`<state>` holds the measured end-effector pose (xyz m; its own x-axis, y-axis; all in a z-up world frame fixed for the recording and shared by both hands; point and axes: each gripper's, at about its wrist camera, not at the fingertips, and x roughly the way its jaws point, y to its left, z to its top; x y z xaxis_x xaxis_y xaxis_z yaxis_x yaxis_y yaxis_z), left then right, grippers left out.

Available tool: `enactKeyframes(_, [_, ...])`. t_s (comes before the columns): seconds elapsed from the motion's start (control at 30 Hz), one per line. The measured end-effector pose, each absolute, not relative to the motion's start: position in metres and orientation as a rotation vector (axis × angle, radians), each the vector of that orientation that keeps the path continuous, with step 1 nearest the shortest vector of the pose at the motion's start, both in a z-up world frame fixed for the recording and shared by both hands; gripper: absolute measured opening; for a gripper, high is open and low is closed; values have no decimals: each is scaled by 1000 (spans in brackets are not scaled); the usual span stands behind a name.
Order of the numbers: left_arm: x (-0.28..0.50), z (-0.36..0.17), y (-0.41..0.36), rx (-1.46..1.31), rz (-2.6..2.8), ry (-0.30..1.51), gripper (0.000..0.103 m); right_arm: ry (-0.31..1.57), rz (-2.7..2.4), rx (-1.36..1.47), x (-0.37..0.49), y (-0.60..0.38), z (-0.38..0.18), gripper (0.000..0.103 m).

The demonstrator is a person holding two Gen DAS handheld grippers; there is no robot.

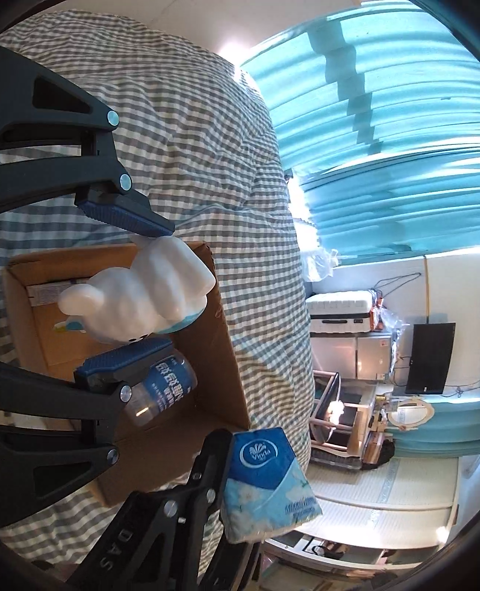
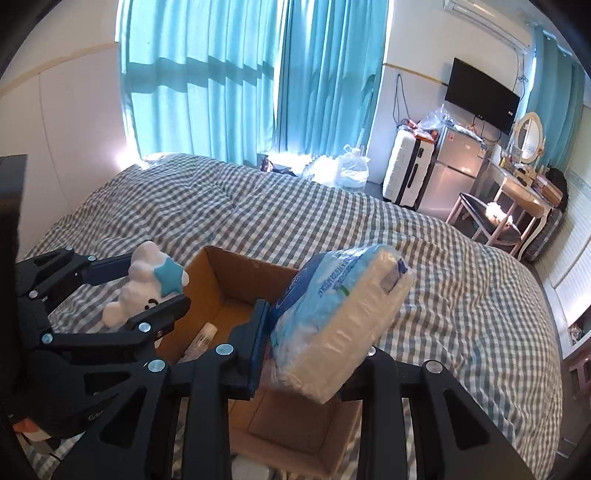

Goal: Organize objects
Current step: 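Carry plush toy and tissue pack into the box and release both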

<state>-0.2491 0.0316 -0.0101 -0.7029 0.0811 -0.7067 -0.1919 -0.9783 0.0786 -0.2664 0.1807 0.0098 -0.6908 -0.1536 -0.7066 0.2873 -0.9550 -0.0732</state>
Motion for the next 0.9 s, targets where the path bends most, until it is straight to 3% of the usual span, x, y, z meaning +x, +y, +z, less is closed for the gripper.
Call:
enactKeyframes(0.27, [-288,-54,45,-1265,2687,165,58,236,-2618,1238,-314,197,-43,28])
enactKeyframes(0.5, [-296,-66,47,-1293,2662,125,58,223,-2604,1242,-322,206,-47,31])
enactKeyframes(0.6, [-295,-64,51,-1286,2657,119,62,218,-2583,1234,-314,204,-44,37])
enactKeyframes(0.67, [-289,-59,50,-1267,2672,115,84,232,-2601,1211,-306,204,-39,47])
enactKeyframes(0.7, [-286,-56,50,-1252,2683,113,87,231,-2613,1202,-302,205,-37,52])
enactKeyframes(0.9, [-264,-29,43,-1207,2717,137,87,240,-2678,1148,-275,213,0,56])
